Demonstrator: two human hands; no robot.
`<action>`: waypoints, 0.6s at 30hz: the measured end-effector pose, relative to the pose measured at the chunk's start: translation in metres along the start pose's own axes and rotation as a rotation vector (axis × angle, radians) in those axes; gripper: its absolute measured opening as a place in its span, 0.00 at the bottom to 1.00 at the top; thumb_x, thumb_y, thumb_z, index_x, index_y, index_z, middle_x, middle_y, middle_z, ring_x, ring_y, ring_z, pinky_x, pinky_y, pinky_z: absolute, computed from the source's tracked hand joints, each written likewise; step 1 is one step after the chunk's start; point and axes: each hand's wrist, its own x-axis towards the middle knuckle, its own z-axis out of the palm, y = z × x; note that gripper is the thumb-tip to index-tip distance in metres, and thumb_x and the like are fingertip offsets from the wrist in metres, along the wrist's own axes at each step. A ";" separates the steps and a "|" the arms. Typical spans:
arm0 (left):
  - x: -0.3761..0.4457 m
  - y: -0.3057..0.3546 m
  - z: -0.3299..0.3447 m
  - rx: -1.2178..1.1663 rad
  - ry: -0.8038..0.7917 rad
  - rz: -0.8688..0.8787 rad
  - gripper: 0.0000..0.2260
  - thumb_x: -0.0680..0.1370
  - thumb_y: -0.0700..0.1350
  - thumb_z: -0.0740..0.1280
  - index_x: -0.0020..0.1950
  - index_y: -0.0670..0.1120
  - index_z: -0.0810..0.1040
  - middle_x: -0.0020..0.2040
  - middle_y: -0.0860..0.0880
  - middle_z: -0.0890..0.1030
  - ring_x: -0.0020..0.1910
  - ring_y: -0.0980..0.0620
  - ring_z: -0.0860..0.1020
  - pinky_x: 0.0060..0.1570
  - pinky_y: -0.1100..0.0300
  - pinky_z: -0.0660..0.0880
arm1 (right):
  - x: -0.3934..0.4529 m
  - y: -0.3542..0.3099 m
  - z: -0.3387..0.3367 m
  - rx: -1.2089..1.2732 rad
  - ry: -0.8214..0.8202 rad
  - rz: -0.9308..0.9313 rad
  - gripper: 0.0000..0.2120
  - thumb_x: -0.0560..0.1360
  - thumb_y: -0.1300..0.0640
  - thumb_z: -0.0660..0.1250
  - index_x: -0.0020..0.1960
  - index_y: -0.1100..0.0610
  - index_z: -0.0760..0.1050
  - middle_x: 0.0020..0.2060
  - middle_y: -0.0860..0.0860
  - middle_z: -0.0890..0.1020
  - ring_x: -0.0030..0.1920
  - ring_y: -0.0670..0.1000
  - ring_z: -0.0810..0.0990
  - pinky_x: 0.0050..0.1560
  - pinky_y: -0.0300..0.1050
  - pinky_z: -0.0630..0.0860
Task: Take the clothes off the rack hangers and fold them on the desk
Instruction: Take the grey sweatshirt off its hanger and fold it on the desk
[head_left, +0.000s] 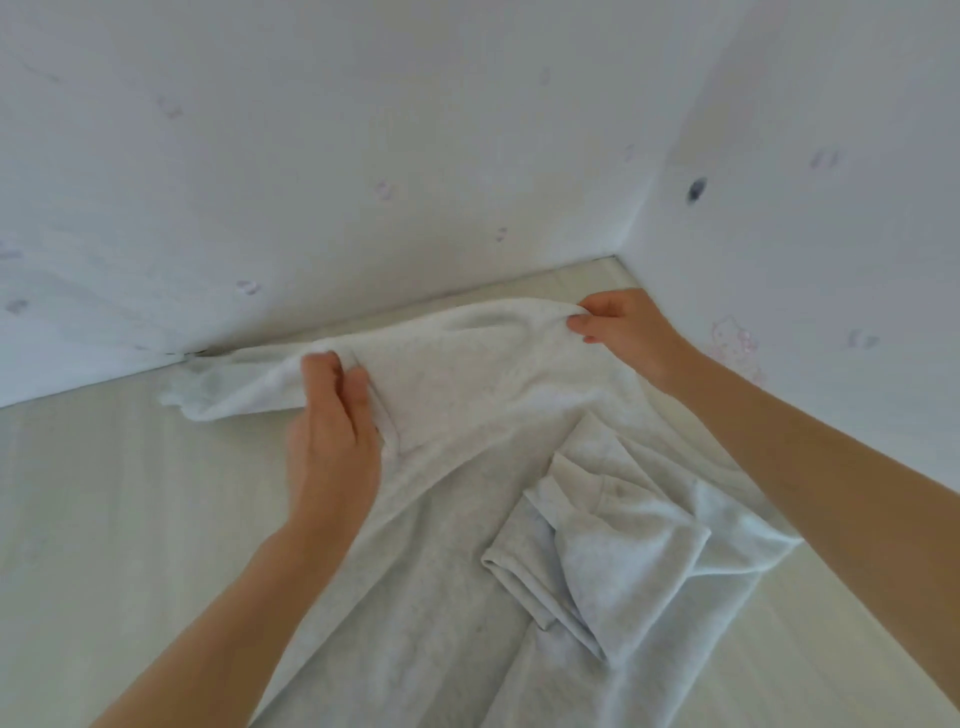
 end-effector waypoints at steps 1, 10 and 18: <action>-0.019 0.002 0.003 -0.012 -0.044 -0.003 0.06 0.82 0.55 0.52 0.47 0.55 0.62 0.35 0.49 0.76 0.33 0.44 0.78 0.35 0.40 0.77 | -0.014 0.012 -0.006 0.000 0.033 0.022 0.20 0.68 0.50 0.69 0.42 0.70 0.76 0.34 0.57 0.74 0.37 0.53 0.73 0.42 0.53 0.74; -0.118 -0.055 0.035 0.129 -0.649 -0.003 0.19 0.80 0.43 0.64 0.69 0.58 0.67 0.53 0.64 0.75 0.51 0.63 0.76 0.50 0.68 0.72 | -0.096 0.120 -0.014 -0.575 -0.096 0.366 0.14 0.79 0.55 0.63 0.62 0.58 0.75 0.58 0.56 0.79 0.58 0.57 0.77 0.59 0.47 0.71; -0.121 -0.096 -0.012 0.528 -0.466 -0.100 0.18 0.78 0.52 0.66 0.66 0.49 0.73 0.63 0.51 0.74 0.62 0.50 0.71 0.60 0.57 0.68 | -0.118 0.057 0.055 -0.646 -0.006 -0.359 0.18 0.74 0.70 0.60 0.62 0.58 0.72 0.59 0.54 0.73 0.58 0.54 0.69 0.55 0.46 0.72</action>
